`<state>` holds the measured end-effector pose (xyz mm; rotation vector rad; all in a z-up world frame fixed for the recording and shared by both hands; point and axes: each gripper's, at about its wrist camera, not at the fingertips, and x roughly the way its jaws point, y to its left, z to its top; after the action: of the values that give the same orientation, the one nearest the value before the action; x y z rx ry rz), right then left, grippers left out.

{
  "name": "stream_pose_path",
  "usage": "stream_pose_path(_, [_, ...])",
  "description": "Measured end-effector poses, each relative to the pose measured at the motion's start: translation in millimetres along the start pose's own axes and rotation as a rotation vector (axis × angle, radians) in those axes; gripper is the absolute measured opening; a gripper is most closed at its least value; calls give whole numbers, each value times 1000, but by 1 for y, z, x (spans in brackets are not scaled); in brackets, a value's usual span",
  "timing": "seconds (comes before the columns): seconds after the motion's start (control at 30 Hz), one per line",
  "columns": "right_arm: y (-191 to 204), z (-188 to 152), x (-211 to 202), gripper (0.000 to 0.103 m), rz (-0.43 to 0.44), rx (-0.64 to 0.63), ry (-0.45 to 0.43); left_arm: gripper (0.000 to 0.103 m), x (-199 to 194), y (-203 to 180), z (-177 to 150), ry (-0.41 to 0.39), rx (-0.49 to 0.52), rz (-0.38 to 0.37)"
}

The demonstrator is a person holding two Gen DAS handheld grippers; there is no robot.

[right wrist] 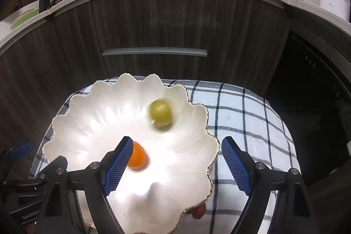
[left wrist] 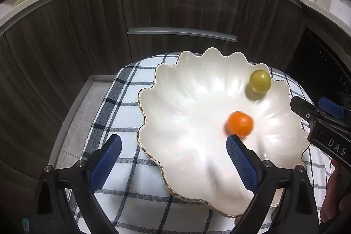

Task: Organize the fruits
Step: 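Open both tools to drop the pear and mandarin into the bowl, then withdraw both tools from the bowl toward the remaining fruits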

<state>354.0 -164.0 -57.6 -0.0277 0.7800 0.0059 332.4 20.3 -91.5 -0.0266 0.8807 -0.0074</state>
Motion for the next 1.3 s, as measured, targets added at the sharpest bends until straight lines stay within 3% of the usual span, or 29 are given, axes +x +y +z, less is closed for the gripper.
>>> stream_pose_path(1.3, [-28, -26, -65, 84, -11, 15, -84, 99, -61, -27, -18, -80, 59, -21])
